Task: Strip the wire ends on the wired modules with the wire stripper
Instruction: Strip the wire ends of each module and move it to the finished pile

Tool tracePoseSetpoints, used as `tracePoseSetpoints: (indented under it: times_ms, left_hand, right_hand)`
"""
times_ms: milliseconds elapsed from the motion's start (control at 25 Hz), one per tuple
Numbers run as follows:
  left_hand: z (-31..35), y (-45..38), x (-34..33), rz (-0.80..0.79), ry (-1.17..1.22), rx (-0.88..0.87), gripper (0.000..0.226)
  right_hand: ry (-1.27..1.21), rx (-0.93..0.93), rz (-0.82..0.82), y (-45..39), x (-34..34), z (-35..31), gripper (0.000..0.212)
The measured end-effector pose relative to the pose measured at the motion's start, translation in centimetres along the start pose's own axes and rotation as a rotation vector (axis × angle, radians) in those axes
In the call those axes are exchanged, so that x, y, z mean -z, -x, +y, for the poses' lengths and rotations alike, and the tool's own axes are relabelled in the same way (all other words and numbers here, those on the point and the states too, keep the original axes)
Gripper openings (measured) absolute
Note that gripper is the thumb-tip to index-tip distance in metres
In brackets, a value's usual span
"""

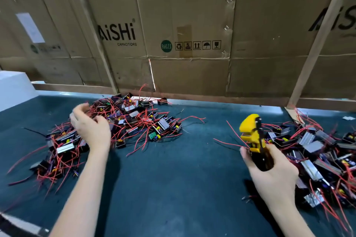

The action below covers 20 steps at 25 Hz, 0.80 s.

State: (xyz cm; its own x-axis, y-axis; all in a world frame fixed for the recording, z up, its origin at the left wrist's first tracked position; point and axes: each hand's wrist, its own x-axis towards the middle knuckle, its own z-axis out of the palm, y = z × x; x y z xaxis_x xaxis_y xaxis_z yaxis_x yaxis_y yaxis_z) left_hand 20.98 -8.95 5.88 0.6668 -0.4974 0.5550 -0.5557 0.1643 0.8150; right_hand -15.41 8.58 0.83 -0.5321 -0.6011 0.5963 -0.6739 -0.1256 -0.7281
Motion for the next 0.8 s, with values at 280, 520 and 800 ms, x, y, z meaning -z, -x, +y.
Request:
tracePoseSetpoints:
  times_ms: [280, 520, 800]
  left_hand:
    - [-4.2, -1.9, -2.0, -0.502, -0.398, -0.062, 0.04]
    - [1.8, -3.8, -0.8, -0.235, -0.266, -0.24, 0.037]
    - [10.5, 5.0, 0.4, -1.025, 0.777, -0.034, 0.015]
  right_hand:
    - [-0.379, -0.266, -0.087, 0.0, -0.1, 0.4, 0.006]
    - [-0.4, -0.319, -0.329, 0.5, 0.8, 0.9, 0.007]
    - [-0.388, -0.323, -0.38, 1.0, -0.1, 0.7, 0.043]
